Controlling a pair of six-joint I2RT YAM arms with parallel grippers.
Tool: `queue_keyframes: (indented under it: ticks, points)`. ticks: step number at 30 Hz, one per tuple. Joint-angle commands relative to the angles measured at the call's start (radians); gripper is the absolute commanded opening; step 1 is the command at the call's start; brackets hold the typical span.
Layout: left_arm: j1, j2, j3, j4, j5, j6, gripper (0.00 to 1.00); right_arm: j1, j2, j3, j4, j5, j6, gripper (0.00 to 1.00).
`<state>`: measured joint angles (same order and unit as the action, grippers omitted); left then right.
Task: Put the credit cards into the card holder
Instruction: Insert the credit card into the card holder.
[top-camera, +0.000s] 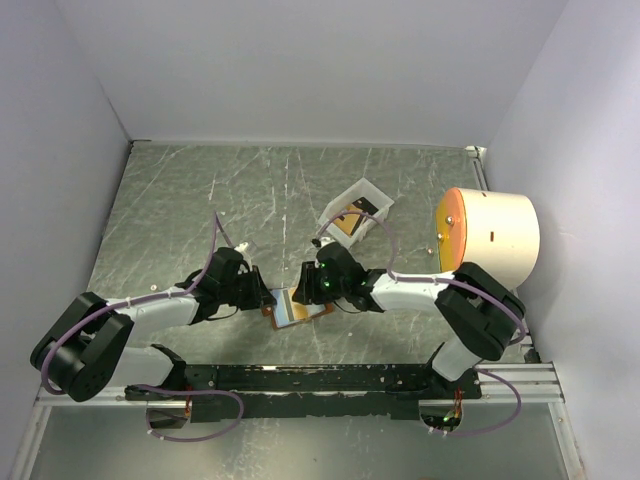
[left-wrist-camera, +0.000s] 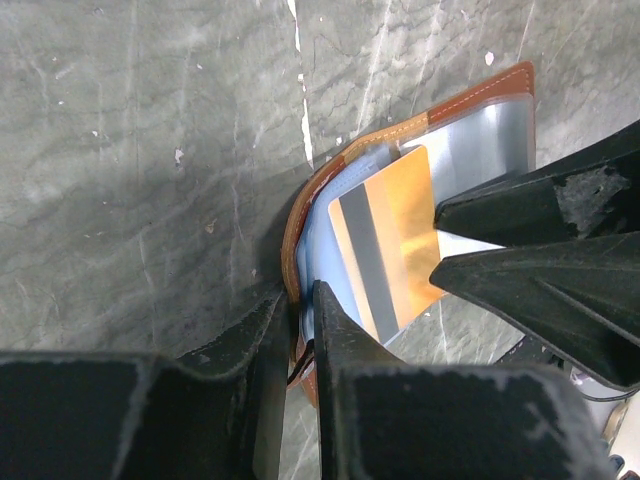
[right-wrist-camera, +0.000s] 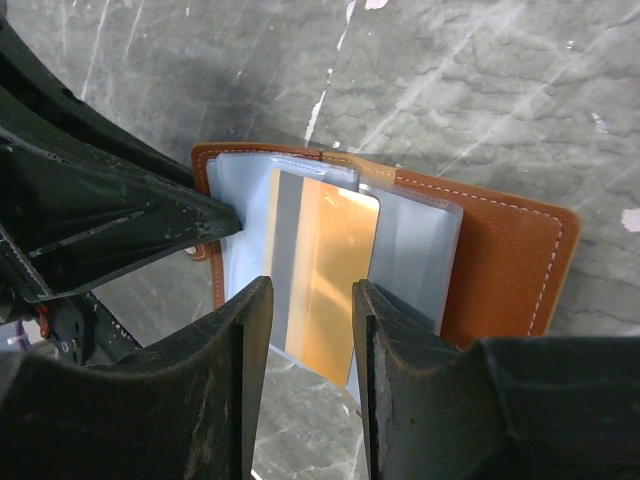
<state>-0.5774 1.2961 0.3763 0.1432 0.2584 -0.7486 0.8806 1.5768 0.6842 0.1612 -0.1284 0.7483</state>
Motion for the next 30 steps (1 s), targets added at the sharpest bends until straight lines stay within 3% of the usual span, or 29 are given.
queue_keyframes:
  ticks: [1, 10, 17, 25, 30]
  points:
    - [0.007, 0.005, 0.001, 0.014, 0.03, -0.004, 0.24, 0.012, 0.018, -0.005, 0.05, -0.036, 0.018, 0.38]
    - [0.006, 0.006, -0.008, 0.057, 0.078, -0.019, 0.32, 0.023, 0.051, -0.007, 0.082, -0.046, 0.027, 0.38]
    - [0.007, -0.045, -0.018, 0.025, 0.069, -0.035, 0.5, 0.026, -0.038, -0.004, -0.003, 0.057, 0.005, 0.43]
    - [0.007, -0.153, -0.031, -0.104, 0.03, -0.014, 0.53, 0.025, -0.018, -0.029, 0.007, 0.078, 0.013, 0.44]
    - [0.007, -0.16, -0.074, -0.064, 0.047, -0.03, 0.53, 0.025, 0.011, -0.036, 0.04, 0.058, 0.022, 0.44]
